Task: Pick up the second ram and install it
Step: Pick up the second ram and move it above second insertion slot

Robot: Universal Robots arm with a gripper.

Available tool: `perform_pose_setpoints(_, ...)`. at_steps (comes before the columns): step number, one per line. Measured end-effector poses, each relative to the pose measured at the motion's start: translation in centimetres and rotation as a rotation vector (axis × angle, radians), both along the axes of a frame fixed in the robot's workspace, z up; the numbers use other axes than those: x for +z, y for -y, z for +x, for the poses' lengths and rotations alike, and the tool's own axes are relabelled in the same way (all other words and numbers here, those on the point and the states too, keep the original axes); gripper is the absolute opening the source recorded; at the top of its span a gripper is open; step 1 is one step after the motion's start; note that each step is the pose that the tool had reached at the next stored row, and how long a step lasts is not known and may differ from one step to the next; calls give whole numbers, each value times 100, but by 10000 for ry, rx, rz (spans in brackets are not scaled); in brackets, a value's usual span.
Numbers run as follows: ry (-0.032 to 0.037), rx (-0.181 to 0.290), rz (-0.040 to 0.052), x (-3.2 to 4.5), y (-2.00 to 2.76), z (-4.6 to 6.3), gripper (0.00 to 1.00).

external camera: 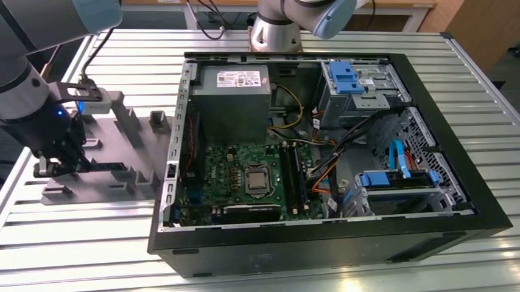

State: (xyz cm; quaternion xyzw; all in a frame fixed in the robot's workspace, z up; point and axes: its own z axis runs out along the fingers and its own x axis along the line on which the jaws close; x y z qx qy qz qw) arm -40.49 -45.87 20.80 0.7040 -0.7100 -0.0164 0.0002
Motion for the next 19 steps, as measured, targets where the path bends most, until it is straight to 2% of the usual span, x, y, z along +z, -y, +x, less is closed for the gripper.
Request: perform_pose_setpoints(19,2,0,14,40,0,0,14)
